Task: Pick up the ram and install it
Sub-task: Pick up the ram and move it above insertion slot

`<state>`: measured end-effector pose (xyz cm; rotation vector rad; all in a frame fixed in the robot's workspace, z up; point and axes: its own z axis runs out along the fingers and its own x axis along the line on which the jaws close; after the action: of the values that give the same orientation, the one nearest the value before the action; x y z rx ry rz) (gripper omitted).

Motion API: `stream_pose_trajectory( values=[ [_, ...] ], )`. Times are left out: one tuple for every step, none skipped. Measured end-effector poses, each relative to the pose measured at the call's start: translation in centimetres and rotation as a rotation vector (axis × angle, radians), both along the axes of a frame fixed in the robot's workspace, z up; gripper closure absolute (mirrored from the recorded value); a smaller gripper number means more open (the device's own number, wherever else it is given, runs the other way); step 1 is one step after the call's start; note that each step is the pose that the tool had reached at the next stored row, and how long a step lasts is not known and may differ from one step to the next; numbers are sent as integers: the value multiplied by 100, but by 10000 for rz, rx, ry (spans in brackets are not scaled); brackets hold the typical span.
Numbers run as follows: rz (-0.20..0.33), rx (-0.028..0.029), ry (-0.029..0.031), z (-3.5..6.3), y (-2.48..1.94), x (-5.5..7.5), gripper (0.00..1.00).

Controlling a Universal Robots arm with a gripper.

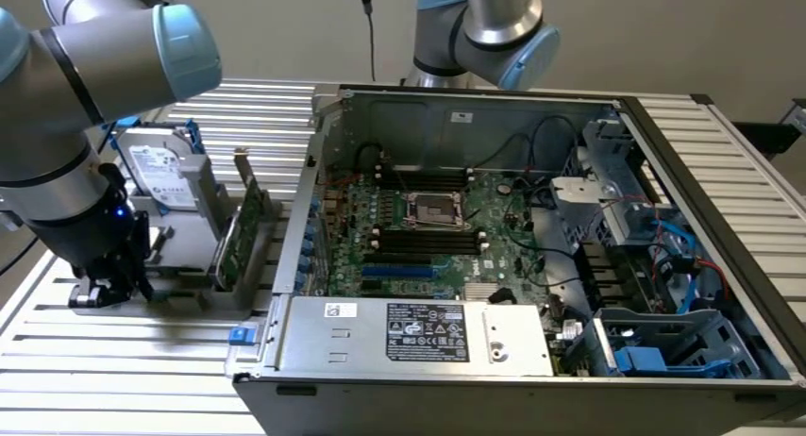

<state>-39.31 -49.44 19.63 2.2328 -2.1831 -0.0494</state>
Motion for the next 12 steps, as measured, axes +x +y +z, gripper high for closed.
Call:
stream_pose_trajectory(
  values=[
    [0,0,0,0,0,0,86],
    [0,0,0,0,0,0,86],
    [0,0,1,0,0,-1,86],
    [0,0,1,0,0,0,86],
    [0,-1,0,0,0,-1,86],
    [-1,0,0,0,0,-1,86],
    [-2,0,0,0,0,-1,86],
    [-4,0,0,0,0,-1,86],
    [-6,0,0,0,0,-1,86],
    [-9,0,0,0,0,-1,86],
    [-12,1,-1,0,0,-1,86],
    [-15,2,-2,2,0,-1,86]
  ],
)
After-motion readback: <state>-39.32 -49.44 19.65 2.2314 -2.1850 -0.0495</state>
